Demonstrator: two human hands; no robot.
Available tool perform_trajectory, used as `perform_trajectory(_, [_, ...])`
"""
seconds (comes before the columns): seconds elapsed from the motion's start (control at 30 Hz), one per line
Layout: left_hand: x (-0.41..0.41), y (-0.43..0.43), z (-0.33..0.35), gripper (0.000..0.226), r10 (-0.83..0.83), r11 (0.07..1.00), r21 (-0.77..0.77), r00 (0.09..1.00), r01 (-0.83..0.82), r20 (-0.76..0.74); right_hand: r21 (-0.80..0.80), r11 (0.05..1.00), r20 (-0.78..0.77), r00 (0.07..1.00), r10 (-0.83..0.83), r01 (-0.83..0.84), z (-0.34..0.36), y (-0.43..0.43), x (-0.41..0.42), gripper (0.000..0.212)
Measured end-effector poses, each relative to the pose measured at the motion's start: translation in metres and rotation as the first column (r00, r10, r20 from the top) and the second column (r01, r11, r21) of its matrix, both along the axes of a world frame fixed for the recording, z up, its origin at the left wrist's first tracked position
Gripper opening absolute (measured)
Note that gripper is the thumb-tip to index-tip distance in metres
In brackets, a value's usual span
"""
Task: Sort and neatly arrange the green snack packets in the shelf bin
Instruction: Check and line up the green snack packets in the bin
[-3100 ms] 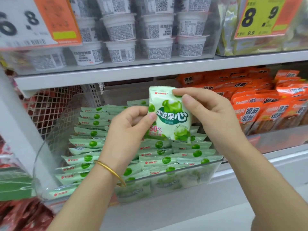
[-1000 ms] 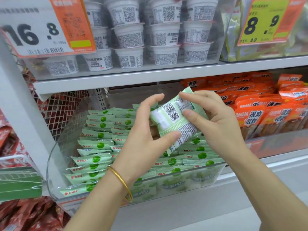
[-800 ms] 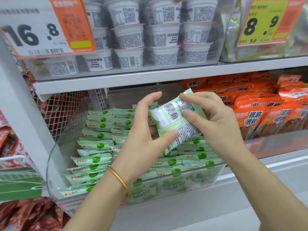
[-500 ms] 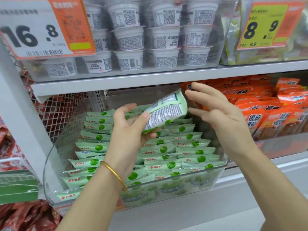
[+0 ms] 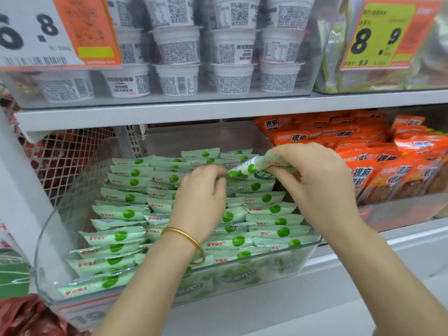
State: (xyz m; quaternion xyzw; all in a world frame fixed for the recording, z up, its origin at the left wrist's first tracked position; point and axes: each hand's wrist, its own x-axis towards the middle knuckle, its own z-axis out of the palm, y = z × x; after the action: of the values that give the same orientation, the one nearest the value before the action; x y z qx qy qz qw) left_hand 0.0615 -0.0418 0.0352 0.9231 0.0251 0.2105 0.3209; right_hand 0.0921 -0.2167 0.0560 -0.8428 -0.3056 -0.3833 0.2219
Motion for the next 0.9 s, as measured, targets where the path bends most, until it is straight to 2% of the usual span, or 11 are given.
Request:
perform_trajectory(0.07, [0.0,-0.002,-0.005,0.031,-0.002,0.984,0.178,0.991,0.026,-0.134,-0.075,0.997,-0.036,0.999,-0.008,0.005,0.0,0.0,0.001,0.015])
perform_trajectory(0.17, [0.0,-0.003,-0.008,0.036,0.037,0.965,0.262,0.976,0.021,-0.215,-0.172,0.984,-0.071,0.995,-0.068,0.055,-0.001,0.001,0.005,0.012])
perform_trajectory(0.23, [0.0,-0.003,-0.008,0.037,0.05,0.96,0.28,0.972,0.016,-0.228,-0.216,0.972,-0.077,0.99,-0.117,0.098,0.001,0.005,0.006,0.014])
perform_trajectory(0.33, [-0.001,-0.003,-0.006,0.038,0.05,0.963,0.269,0.965,0.022,-0.257,-0.4,0.903,-0.116,0.969,-0.218,0.155,0.005,0.018,0.008,0.019])
perform_trajectory(0.43, [-0.002,-0.002,-0.005,0.039,0.042,0.968,0.248,0.965,0.024,-0.259,-0.514,0.849,-0.214,0.941,-0.263,0.12,0.002,0.03,0.013,0.018])
perform_trajectory(0.5, [-0.002,-0.002,-0.005,0.04,0.032,0.976,0.216,0.97,0.022,-0.241,-0.523,0.844,-0.248,0.925,-0.287,0.122,-0.002,0.033,0.014,0.02])
perform_trajectory(0.67, [0.001,-0.003,-0.004,0.043,-0.019,0.993,0.115,0.996,0.029,-0.091,-0.365,0.913,-0.216,0.937,-0.273,0.182,0.007,0.03,0.012,0.029])
perform_trajectory(0.73, [0.004,-0.006,-0.004,0.044,-0.056,0.991,0.119,0.998,0.06,-0.039,-0.385,0.907,-0.231,0.933,-0.274,0.171,0.005,0.033,0.015,0.026])
perform_trajectory(0.9, [0.011,-0.01,-0.009,0.041,-0.067,0.979,0.185,0.994,0.083,-0.091,-0.417,0.898,-0.314,0.905,-0.286,0.139,-0.006,0.041,0.024,0.016])
